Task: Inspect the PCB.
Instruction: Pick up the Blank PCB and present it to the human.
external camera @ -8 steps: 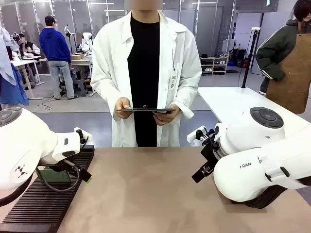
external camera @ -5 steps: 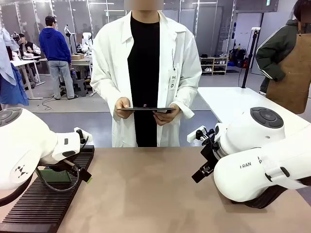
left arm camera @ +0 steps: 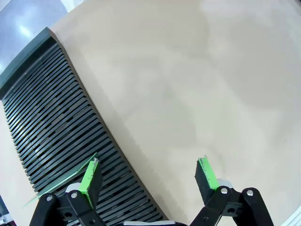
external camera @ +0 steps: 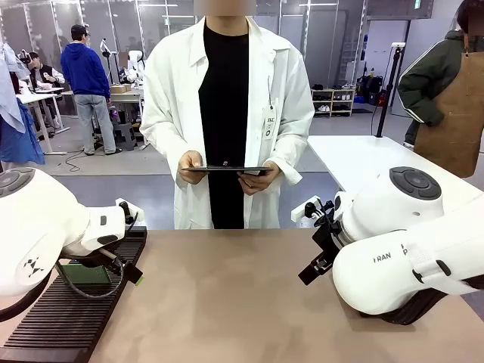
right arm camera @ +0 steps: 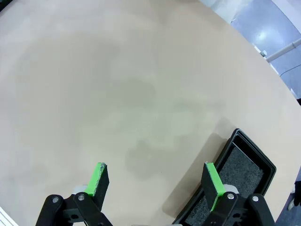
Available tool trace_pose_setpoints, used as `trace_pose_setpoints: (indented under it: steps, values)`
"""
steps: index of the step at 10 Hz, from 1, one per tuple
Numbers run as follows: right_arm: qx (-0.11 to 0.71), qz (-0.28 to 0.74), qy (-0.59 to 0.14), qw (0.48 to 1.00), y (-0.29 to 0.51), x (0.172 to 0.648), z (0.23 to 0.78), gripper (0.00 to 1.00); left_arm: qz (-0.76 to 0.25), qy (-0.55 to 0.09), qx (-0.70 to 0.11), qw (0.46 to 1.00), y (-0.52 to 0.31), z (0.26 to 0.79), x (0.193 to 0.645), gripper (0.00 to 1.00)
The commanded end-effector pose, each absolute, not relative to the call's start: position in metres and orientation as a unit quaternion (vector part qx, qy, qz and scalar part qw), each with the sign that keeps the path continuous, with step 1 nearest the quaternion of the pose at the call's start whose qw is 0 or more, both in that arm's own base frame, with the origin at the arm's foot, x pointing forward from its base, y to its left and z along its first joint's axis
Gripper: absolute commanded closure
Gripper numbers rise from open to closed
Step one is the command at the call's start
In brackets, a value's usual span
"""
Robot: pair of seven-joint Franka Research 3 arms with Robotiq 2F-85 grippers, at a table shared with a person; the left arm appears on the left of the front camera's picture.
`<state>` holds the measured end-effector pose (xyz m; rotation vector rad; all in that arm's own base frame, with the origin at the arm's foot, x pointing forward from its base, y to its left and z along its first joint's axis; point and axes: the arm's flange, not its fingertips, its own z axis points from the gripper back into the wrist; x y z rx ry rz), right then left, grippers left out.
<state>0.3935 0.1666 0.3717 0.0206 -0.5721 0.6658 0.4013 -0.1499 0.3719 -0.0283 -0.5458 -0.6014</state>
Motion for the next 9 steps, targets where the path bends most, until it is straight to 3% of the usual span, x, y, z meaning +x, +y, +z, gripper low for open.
trace_pose_setpoints:
  steps: [1, 4, 7, 9]
  values:
    - [0.011, 0.321, -0.277, 0.905, 0.167, 0.393, 0.372, 0.0, -0.292, -0.265, -0.014, 0.919, -0.15, 0.372, 0.401, 0.0]
    - [0.01, 0.322, -0.277, 0.905, 0.167, 0.393, 0.372, 0.0, -0.299, -0.268, -0.004, 0.916, -0.146, 0.387, 0.406, 0.0]
    - [0.051, 0.293, -0.229, 0.927, 0.148, 0.406, 0.422, 0.0, -0.292, -0.242, -0.088, 0.921, -0.123, 0.432, 0.403, 0.0]
    - [0.131, 0.285, -0.187, 0.931, 0.121, 0.409, 0.454, 0.0, -0.302, -0.217, -0.2, 0.907, -0.1, 0.455, 0.391, 0.0]
